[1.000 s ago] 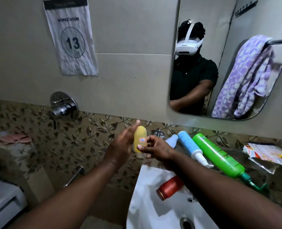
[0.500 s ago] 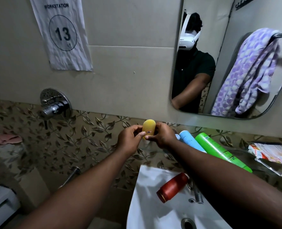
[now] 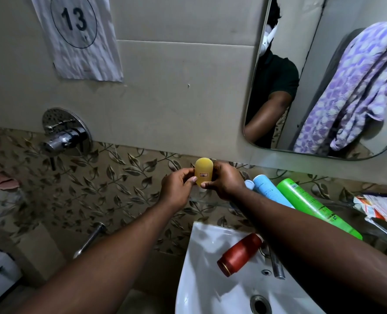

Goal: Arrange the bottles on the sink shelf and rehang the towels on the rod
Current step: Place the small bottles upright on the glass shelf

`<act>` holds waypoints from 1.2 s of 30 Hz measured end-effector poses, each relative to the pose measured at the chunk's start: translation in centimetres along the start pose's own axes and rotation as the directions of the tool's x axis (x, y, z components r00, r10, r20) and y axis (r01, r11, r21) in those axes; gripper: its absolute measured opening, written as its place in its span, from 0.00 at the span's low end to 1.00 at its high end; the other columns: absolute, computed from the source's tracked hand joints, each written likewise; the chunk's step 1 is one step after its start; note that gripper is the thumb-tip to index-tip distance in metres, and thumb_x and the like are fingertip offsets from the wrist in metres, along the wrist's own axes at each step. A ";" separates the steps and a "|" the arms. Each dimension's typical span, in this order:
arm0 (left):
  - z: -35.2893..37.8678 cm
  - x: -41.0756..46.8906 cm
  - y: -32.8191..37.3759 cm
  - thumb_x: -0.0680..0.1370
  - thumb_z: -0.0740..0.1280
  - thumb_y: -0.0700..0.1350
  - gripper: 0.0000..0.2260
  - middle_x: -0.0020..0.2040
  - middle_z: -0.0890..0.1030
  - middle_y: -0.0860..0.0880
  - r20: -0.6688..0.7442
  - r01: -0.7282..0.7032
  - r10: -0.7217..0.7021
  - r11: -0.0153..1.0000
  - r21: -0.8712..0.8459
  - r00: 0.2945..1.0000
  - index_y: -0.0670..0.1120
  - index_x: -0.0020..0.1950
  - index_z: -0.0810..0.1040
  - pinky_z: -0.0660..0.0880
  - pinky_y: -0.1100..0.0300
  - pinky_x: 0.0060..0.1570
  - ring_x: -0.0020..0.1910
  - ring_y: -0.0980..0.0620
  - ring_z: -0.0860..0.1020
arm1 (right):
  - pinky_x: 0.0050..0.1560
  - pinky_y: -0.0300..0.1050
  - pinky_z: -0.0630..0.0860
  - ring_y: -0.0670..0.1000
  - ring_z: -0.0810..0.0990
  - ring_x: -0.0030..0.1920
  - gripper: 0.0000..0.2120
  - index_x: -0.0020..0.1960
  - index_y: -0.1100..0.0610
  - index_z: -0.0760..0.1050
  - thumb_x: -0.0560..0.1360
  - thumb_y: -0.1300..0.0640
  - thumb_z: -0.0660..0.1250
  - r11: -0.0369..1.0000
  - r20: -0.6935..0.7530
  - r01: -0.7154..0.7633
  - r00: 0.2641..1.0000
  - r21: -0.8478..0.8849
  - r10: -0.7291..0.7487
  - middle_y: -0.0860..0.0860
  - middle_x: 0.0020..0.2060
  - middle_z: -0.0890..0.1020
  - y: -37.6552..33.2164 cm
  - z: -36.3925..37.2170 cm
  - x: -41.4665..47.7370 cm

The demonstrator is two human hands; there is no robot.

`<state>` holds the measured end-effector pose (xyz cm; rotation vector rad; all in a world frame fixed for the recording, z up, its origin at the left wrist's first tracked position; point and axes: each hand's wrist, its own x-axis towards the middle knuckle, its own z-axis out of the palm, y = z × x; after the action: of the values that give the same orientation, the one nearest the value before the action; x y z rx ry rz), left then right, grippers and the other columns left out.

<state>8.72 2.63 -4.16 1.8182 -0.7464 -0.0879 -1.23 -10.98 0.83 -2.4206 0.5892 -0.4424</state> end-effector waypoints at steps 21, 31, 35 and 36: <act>-0.4 -1.8 0.8 0.84 0.64 0.41 0.18 0.59 0.82 0.50 -0.013 0.047 -0.048 0.997 -0.069 0.999 0.50 0.75 0.73 0.79 0.50 0.63 0.60 0.52 0.81 | 0.49 0.45 0.80 0.52 0.84 0.49 0.29 0.62 0.55 0.77 0.64 0.62 0.83 0.987 0.050 -0.157 0.986 0.021 0.156 0.50 0.47 0.85 0.0 -0.9 -0.9; 1.2 -6.0 3.1 0.79 0.64 0.44 0.16 0.60 0.76 0.42 -0.357 -0.294 0.441 0.869 0.398 0.823 0.44 0.67 0.73 0.76 0.49 0.55 0.56 0.42 0.76 | 0.51 0.43 0.79 0.52 0.83 0.56 0.21 0.56 0.48 0.81 0.69 0.69 0.71 0.884 0.051 0.054 0.998 -0.464 -0.034 0.49 0.55 0.85 1.6 -8.1 -3.4; 2.2 -7.9 5.0 0.78 0.64 0.44 0.13 0.48 0.78 0.46 -0.051 -0.415 0.486 0.791 0.449 0.872 0.46 0.63 0.74 0.76 0.52 0.40 0.42 0.46 0.75 | 0.53 0.47 0.78 0.54 0.79 0.58 0.29 0.66 0.43 0.76 0.71 0.66 0.72 0.757 0.276 0.220 0.960 -0.615 -0.054 0.52 0.61 0.79 1.6 -8.7 -4.7; 2.5 -8.4 5.4 0.79 0.64 0.45 0.15 0.47 0.77 0.48 0.062 -0.403 0.422 0.798 0.448 0.904 0.47 0.66 0.73 0.73 0.54 0.36 0.41 0.48 0.74 | 0.55 0.46 0.76 0.55 0.77 0.61 0.29 0.68 0.43 0.74 0.71 0.64 0.73 0.702 0.336 0.283 0.940 -0.653 -0.067 0.53 0.62 0.77 1.6 -8.5 -5.0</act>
<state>-1.43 3.99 -2.91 2.0340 -1.1960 0.4481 -9.64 -13.59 5.47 -3.2116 0.4331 0.1113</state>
